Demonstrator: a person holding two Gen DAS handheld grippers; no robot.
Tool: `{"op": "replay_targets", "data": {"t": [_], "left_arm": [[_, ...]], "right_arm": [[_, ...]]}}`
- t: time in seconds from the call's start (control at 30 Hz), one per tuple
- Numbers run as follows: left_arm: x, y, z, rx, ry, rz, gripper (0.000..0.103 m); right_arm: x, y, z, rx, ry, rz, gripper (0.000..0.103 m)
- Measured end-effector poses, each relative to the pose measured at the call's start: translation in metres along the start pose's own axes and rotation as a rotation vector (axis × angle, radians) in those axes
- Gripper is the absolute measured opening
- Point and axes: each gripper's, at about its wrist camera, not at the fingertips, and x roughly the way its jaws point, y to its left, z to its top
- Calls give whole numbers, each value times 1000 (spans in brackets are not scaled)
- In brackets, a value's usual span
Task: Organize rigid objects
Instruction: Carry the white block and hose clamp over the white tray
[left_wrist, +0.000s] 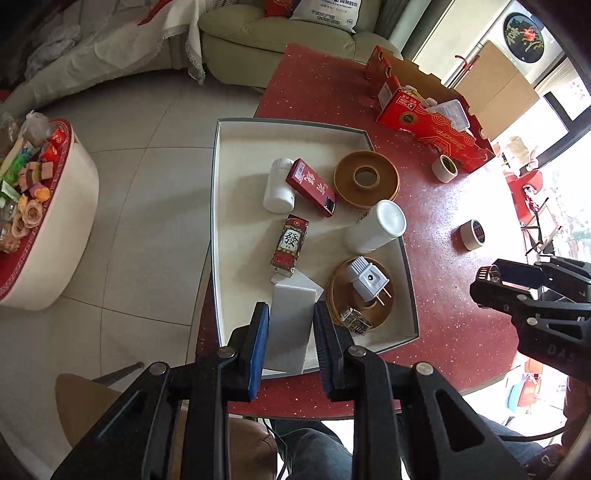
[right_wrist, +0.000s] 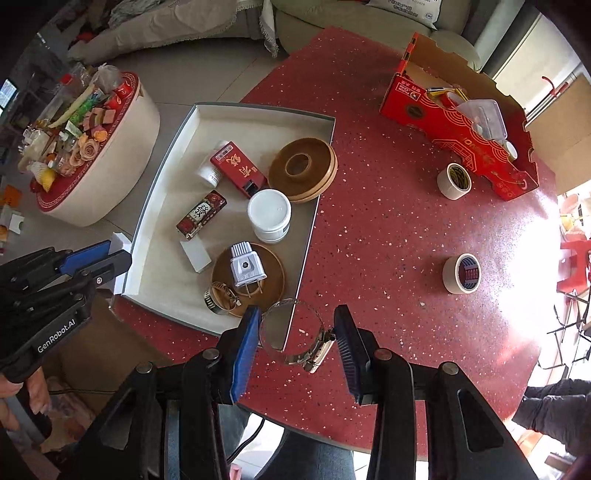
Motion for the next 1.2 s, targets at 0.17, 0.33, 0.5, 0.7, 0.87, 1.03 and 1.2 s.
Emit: {"op": "replay_targets", "data": {"t": [0.17,0.33,0.5,0.7,0.87,1.03,1.2], "left_arm": [[6,-1,3,-10,10,17,26],[13,-9,8,9,20,33,26],[20,-13,12,13,32,39,26],[26,-14,15,12,47,46,26],[29,-14,17,10,56,68,26],[33,-15,21,7,64,97,26],[37,-18,24,6,70,105,26]], "right_arm": [[7,17,6,-34,7,25,42],[13,24,10,-47,19,36,42],[20,24,14,-41,40,39,42],[27,24,19,-33,54,46,42],[30,23,20,-28,61,51,42],[34,19,23,-4,71,60,42],[38,20,28,7,80,70,42]]}}
